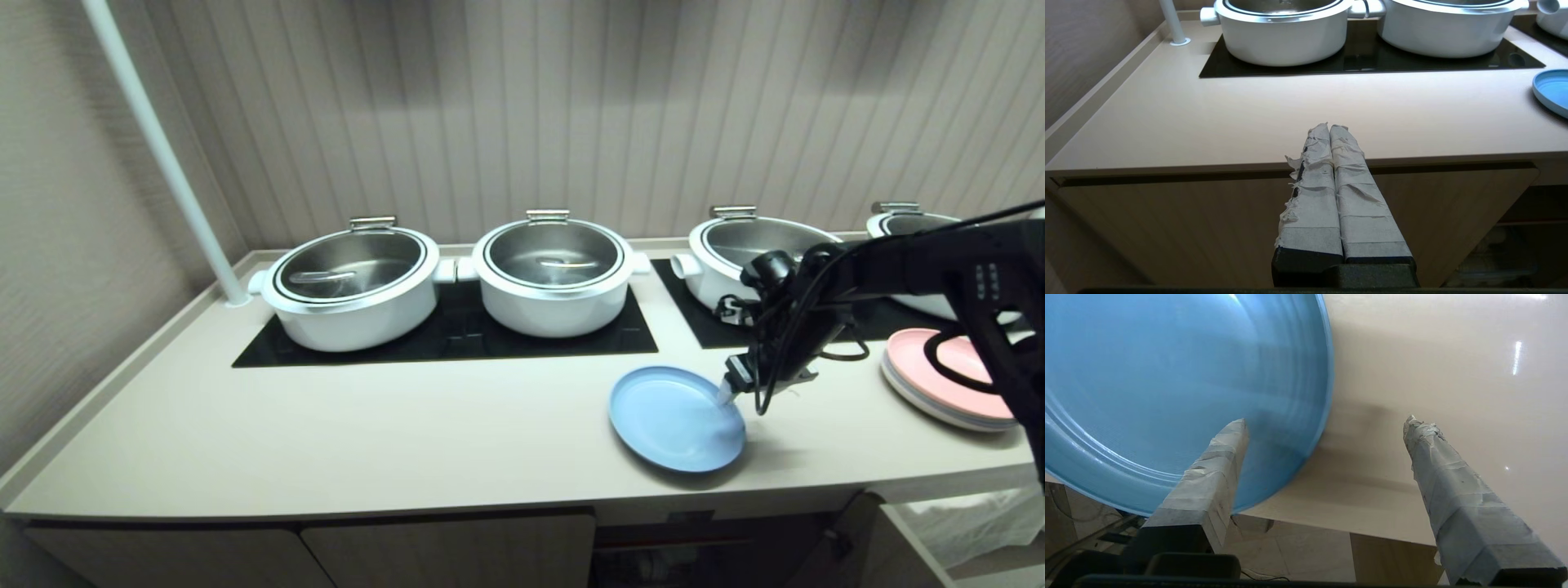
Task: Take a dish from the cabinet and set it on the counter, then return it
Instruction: Pick up the plate from the table
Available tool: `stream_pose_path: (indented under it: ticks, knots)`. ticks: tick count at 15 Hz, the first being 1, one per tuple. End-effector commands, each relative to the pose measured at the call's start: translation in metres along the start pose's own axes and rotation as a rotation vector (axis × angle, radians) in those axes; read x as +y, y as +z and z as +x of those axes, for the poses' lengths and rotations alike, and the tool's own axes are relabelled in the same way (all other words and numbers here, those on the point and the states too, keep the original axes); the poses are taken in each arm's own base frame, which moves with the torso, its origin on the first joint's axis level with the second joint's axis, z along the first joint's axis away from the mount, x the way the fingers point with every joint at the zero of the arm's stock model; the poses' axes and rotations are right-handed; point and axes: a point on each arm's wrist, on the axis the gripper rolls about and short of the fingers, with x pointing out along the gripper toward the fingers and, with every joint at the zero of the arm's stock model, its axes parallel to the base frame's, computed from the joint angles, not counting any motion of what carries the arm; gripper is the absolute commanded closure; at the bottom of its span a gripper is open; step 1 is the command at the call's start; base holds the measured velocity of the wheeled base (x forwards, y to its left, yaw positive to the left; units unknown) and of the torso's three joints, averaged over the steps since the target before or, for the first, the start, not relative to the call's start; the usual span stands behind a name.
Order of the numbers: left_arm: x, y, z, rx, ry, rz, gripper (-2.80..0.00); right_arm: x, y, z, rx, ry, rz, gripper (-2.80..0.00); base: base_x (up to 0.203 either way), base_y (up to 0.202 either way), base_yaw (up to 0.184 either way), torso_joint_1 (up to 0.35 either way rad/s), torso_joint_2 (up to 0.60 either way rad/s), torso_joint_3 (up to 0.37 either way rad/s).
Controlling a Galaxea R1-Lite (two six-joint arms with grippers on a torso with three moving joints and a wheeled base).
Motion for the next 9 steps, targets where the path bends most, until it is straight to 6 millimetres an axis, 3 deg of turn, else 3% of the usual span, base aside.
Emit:
stream_pose_path:
  ticks: [1, 9]
  knots:
    - [0.0, 0.0, 0.0, 0.0, 0.0, 0.0, 0.0, 0.004, 0.0, 0.007, 0.011, 0.006, -0.008, -2.8, 0.0, 0.0, 0.0, 0.0, 0.0, 0.0]
    - [0.0, 0.0, 0.0, 0.0, 0.0, 0.0, 0.0, 0.007, 0.004, 0.025, -0.005, 0.007, 0.05, -2.8, 0.0, 0.0, 0.0, 0.0, 0.0, 0.0]
